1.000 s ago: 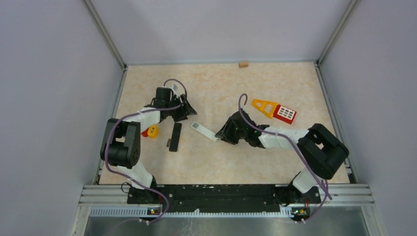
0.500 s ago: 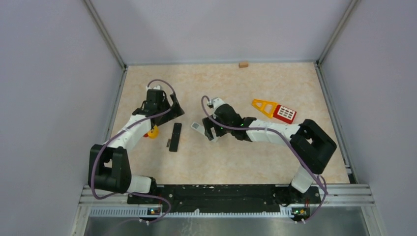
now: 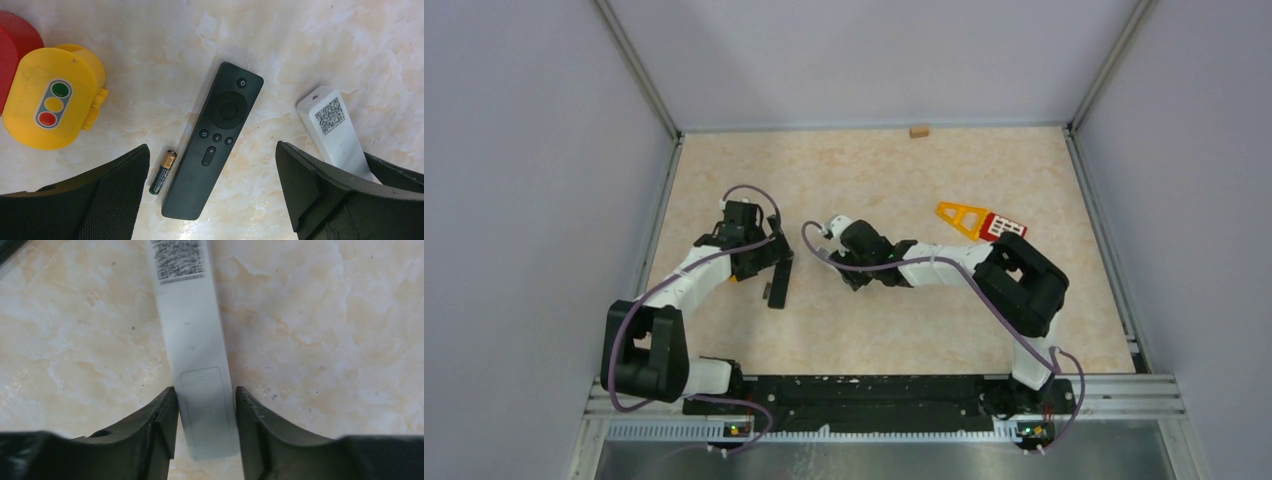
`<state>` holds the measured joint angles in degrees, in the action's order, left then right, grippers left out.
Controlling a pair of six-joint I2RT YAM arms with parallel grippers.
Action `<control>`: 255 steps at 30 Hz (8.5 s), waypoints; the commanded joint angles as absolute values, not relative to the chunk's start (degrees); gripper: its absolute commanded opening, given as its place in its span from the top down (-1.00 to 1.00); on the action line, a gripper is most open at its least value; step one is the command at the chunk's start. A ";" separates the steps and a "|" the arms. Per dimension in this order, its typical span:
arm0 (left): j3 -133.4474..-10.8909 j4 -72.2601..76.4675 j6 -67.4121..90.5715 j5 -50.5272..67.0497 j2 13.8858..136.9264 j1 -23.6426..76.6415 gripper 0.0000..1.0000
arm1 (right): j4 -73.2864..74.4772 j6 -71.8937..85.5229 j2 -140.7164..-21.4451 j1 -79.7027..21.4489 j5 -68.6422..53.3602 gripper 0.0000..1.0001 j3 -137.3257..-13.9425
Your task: Load the batteries into the remote control
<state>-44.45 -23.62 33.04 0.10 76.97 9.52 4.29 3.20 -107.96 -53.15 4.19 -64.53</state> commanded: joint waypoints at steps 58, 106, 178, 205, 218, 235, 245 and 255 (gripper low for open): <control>-56.32 -23.56 29.84 -8.89 92.91 24.95 0.26 | 7.37 27.89 -83.96 -34.01 -7.98 -0.57 -55.60; -55.67 -5.17 39.07 26.64 69.17 21.10 -0.68 | -4.83 30.04 -83.19 -49.64 -5.71 0.51 -58.26; -53.00 -26.01 36.96 -35.33 45.98 12.48 1.00 | 2.32 45.06 -104.38 -61.99 15.16 -0.08 -71.28; -59.21 -35.23 32.37 -47.55 38.24 11.26 1.00 | 30.05 37.55 -141.77 -74.23 34.15 0.02 -118.62; -58.01 -33.58 32.52 -45.29 38.14 11.08 1.00 | 29.95 35.29 -139.61 -73.93 37.67 0.58 -113.46; -58.69 -30.68 28.72 -24.99 42.99 11.07 1.00 | 15.51 37.48 -113.82 -66.43 33.46 1.00 -84.38; -55.59 -13.14 25.33 24.11 53.91 11.15 1.00 | -3.48 27.63 -79.07 -55.99 18.50 1.00 -58.16; -49.58 13.20 38.97 49.40 57.94 11.73 1.00 | -13.33 21.14 -65.37 -55.29 -0.43 1.00 -55.19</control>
<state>-50.43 -2.61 32.40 37.82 58.02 11.44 -6.26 24.67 -67.57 -55.31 9.85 -55.79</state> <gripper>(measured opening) 0.157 0.044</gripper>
